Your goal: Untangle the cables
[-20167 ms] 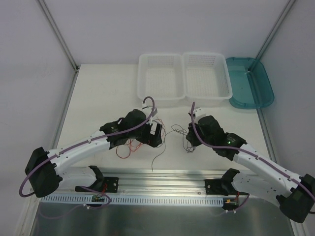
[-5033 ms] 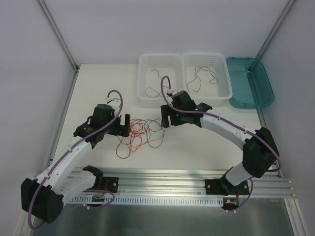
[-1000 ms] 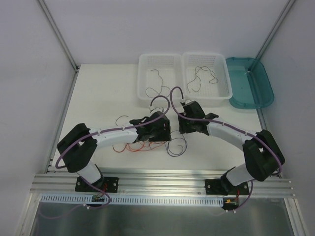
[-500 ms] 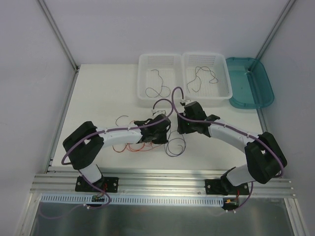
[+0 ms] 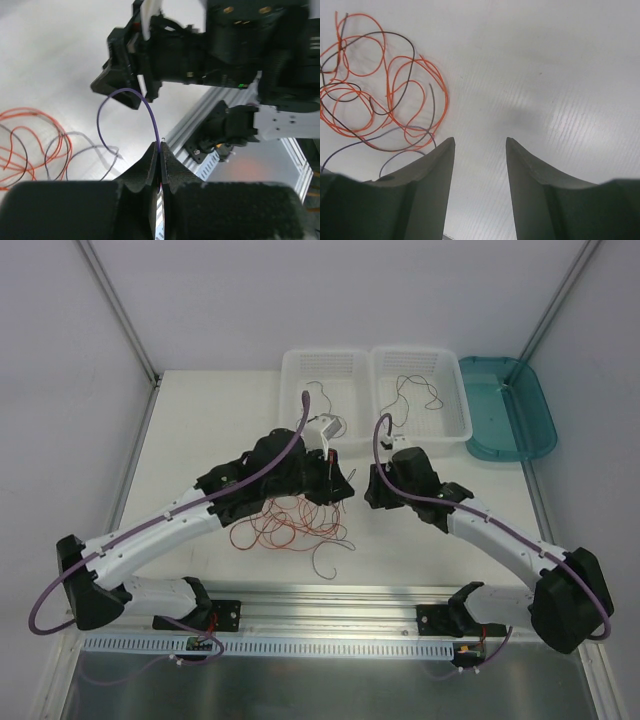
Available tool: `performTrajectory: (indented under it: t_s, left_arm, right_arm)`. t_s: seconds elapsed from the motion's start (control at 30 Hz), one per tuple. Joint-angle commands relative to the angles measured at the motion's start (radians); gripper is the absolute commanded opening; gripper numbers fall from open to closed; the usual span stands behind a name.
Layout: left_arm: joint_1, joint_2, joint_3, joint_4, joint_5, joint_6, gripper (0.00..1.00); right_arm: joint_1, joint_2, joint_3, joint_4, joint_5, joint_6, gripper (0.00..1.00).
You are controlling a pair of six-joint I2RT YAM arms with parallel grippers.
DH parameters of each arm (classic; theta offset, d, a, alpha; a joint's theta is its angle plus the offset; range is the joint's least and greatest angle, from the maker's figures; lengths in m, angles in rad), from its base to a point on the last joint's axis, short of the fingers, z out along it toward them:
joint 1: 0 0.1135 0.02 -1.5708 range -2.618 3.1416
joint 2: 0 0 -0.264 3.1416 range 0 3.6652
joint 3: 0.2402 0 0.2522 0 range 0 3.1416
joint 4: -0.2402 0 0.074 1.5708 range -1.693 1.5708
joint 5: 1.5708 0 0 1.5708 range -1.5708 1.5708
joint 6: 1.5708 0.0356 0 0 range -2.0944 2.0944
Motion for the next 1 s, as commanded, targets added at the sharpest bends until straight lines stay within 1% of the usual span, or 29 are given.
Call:
performTrajectory:
  t_s: [0.0, 0.1, 0.17, 0.2, 0.33, 0.43, 0.57, 0.7, 0.73, 0.8, 0.83, 0.87, 0.9, 0.97]
  left_arm:
    - [-0.007, -0.059, 0.1, -0.074, 0.135, 0.114, 0.01]
    - [-0.007, -0.111, 0.125, -0.089, 0.078, 0.167, 0.01]
    - [-0.002, -0.127, 0.139, -0.123, -0.009, 0.19, 0.01]
    - [0.005, -0.13, 0.16, -0.138, -0.024, 0.206, 0.01]
    - [0.013, -0.125, 0.249, -0.192, -0.074, 0.247, 0.02]
    - [0.015, -0.121, 0.316, -0.197, -0.126, 0.27, 0.03]
    - [0.018, -0.102, 0.375, -0.202, -0.204, 0.295, 0.04]
    - [0.025, -0.068, 0.421, -0.202, -0.236, 0.304, 0.04]
    - [0.025, -0.064, 0.424, -0.202, -0.248, 0.304, 0.04]
    - [0.027, -0.05, 0.432, -0.202, -0.264, 0.302, 0.04]
    - [0.028, -0.039, 0.438, -0.202, -0.264, 0.298, 0.04]
    - [0.028, -0.039, 0.438, -0.202, -0.264, 0.298, 0.04]
    - [0.028, -0.033, 0.441, -0.202, -0.27, 0.293, 0.04]
    - [0.028, -0.027, 0.447, -0.2, -0.276, 0.289, 0.04]
  right_arm:
    - [-0.004, -0.078, -0.009, -0.02, 0.034, 0.006, 0.49]
    - [-0.006, -0.13, -0.02, -0.038, 0.031, 0.003, 0.49]
    - [-0.006, -0.167, -0.029, -0.029, 0.002, -0.007, 0.49]
    - [-0.006, -0.179, -0.042, -0.019, -0.043, -0.012, 0.49]
    - [-0.003, -0.227, -0.074, 0.008, -0.16, -0.043, 0.5]
    - [0.01, -0.239, -0.101, 0.021, -0.225, -0.05, 0.5]
    - [0.031, -0.272, -0.157, 0.069, -0.277, -0.049, 0.5]
    - [0.039, -0.347, -0.213, 0.144, -0.358, -0.072, 0.51]
    - [0.04, -0.389, -0.224, 0.155, -0.367, -0.082, 0.52]
    - [0.042, -0.429, -0.247, 0.178, -0.395, -0.117, 0.53]
    - [0.051, -0.472, -0.256, 0.187, -0.428, -0.145, 0.56]
    - [0.051, -0.479, -0.256, 0.187, -0.429, -0.145, 0.56]
    - [0.054, -0.48, -0.258, 0.187, -0.439, -0.15, 0.6]
    - [0.068, -0.473, -0.256, 0.228, -0.478, -0.153, 0.63]
